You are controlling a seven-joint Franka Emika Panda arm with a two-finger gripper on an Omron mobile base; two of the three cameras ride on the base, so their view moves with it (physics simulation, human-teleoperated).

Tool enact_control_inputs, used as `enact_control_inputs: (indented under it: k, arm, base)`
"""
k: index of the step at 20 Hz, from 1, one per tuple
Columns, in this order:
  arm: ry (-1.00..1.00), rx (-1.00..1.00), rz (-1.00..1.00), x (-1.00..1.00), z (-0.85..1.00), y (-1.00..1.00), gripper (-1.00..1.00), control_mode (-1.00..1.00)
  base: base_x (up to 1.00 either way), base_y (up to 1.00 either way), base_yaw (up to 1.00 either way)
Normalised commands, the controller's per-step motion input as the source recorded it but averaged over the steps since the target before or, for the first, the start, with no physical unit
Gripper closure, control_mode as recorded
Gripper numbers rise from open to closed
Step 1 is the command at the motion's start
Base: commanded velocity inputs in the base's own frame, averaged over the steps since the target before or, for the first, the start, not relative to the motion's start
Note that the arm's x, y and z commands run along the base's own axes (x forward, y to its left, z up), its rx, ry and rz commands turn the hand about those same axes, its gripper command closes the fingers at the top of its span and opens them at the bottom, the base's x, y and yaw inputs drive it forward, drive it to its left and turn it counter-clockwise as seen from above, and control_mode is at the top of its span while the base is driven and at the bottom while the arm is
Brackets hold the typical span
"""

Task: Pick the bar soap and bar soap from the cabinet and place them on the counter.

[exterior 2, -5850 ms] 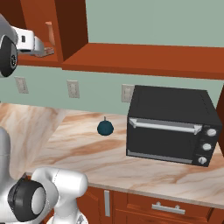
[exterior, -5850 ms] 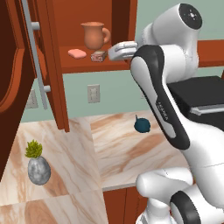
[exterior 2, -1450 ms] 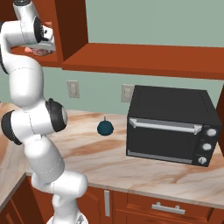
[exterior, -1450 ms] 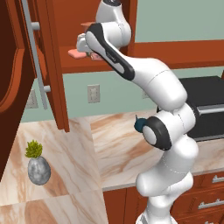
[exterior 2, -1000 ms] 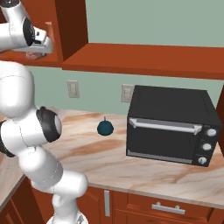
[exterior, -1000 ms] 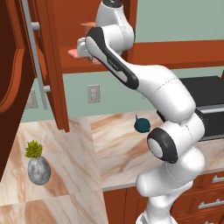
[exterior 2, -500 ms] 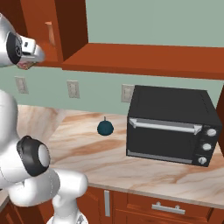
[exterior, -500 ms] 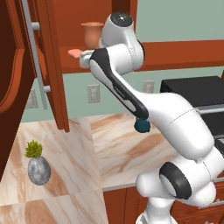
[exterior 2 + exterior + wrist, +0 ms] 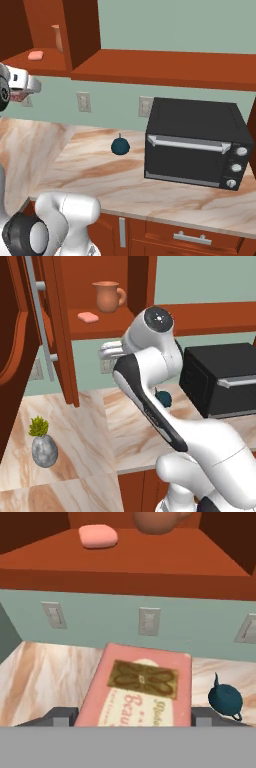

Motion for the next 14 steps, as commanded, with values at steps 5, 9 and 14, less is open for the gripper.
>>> enact_control_inputs:
  k: [5, 9, 14]
  arm:
    - [-0.03, 0.06, 0.01, -0.45, -0.24, -0.25, 1.00, -1.00]
    - [0.00, 0.11, 0.03, -0.09, -0.18, -0.23, 1.00, -1.00]
    - [0.00, 0.02, 0.05, 0.00, -0.35, -0.20, 1.00, -1.00]
  base:
    - [0.00, 0.00, 0.00]
    - [0.00, 0.00, 0.00]
    - [0.00, 0.00, 0.00]
